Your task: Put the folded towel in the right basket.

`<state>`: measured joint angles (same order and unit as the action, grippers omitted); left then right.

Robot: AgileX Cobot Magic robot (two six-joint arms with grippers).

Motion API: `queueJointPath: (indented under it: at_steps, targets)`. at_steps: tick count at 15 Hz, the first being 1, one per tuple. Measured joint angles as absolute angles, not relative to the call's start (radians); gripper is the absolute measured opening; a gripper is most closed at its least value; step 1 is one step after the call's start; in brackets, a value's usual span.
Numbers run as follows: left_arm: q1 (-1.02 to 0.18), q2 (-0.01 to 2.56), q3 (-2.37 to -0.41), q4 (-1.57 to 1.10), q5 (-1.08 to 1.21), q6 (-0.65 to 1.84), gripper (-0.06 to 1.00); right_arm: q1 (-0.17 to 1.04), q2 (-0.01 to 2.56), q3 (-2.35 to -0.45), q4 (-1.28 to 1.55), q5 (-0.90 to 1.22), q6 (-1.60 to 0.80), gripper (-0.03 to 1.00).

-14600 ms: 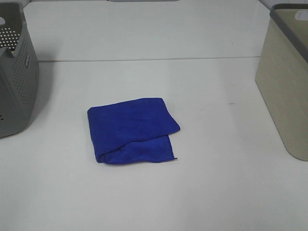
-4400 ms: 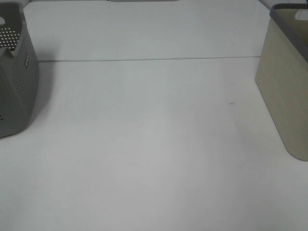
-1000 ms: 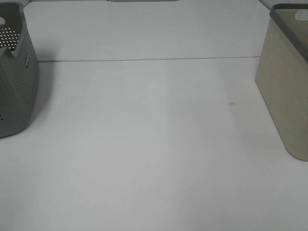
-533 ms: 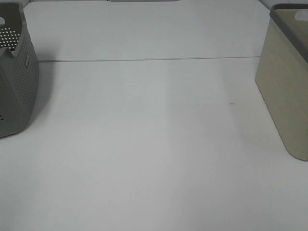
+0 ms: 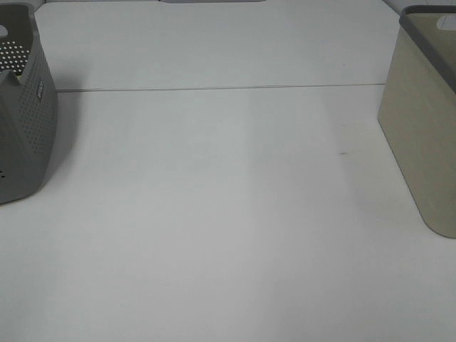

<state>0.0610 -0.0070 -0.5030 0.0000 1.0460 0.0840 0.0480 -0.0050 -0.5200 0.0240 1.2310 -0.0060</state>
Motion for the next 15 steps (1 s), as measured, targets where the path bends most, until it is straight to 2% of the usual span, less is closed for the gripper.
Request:
queueJointPath:
  at_steps: [7, 10, 15]
  targets:
    - [0.061, -0.007, -0.503, 0.000, 1.046, 0.084, 0.99, 0.048, -0.005, -0.504, 0.023, 1.230, 0.037, 0.97]
    - [0.061, -0.007, -0.503, 0.000, 1.046, 0.084, 0.99, 0.048, -0.005, -0.468, 0.021, 1.133, 0.037, 0.97]
    - [0.061, -0.007, -0.503, 0.000, 1.046, 0.084, 0.99, 0.048, -0.005, -0.457, 0.021, 1.116, 0.037, 0.97]
